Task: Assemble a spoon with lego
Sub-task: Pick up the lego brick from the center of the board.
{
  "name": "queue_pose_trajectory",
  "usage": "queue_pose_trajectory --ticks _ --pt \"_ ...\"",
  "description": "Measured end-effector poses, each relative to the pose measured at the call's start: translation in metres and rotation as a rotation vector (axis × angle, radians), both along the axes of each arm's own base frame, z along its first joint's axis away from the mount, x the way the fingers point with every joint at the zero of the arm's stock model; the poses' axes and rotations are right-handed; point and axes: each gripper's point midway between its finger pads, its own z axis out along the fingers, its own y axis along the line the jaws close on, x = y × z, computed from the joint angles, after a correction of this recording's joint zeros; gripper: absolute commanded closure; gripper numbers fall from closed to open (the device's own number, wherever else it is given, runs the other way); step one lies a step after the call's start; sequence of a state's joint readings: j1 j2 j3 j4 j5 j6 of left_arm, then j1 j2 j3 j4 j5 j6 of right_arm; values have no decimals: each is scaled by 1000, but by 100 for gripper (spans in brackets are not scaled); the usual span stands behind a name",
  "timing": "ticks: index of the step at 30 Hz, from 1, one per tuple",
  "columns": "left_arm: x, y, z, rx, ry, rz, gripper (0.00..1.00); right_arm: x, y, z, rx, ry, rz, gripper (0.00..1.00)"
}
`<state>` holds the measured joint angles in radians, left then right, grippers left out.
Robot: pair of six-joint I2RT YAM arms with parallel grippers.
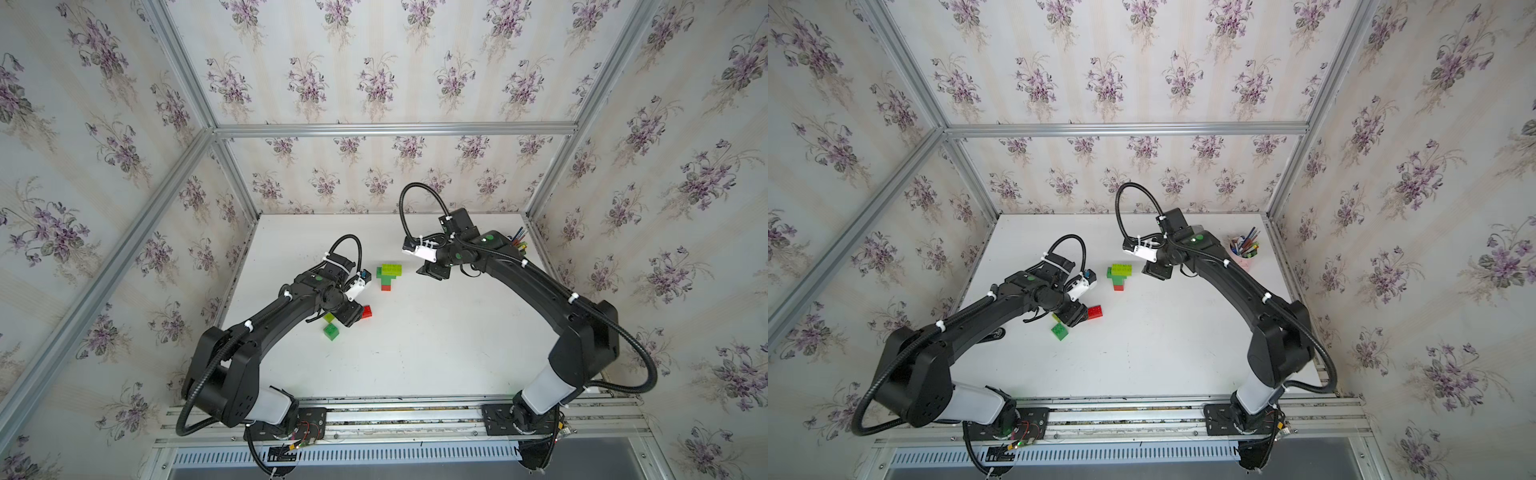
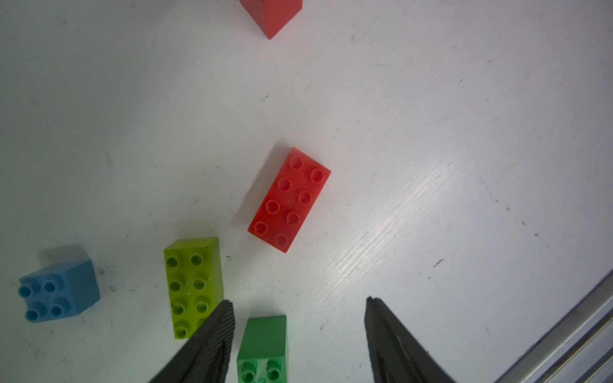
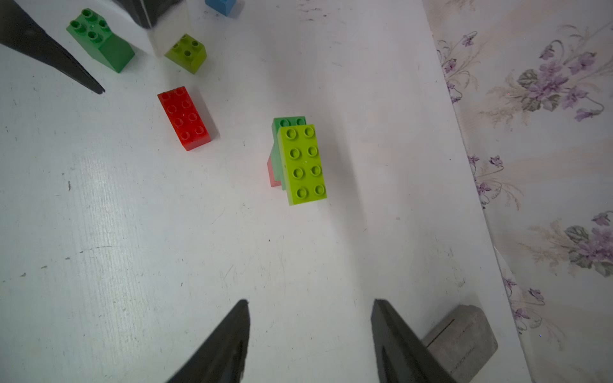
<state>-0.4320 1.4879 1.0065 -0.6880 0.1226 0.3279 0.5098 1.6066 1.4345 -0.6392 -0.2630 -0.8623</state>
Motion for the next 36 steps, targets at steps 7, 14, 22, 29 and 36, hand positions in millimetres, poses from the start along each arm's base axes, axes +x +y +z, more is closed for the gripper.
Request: queue_pose_trajectory --ticks 7,14,22,29,36 --pt "3 -9 -28 85 42 -116 36 -14 -53 -5 43 -24 -120 38" --pt "14 -10 -42 148 -2 -169 37 -15 -75 0 66 -48 -171 38" --pt "25 -14 -52 175 -23 -195 38 -16 -80 -1 79 -47 -181 38" --pt "22 -18 -60 185 -7 -213 50 -16 -83 1 83 -49 -193 38" --pt "10 -26 -63 187 -1 -248 69 -17 -84 4 83 -62 -188 39"
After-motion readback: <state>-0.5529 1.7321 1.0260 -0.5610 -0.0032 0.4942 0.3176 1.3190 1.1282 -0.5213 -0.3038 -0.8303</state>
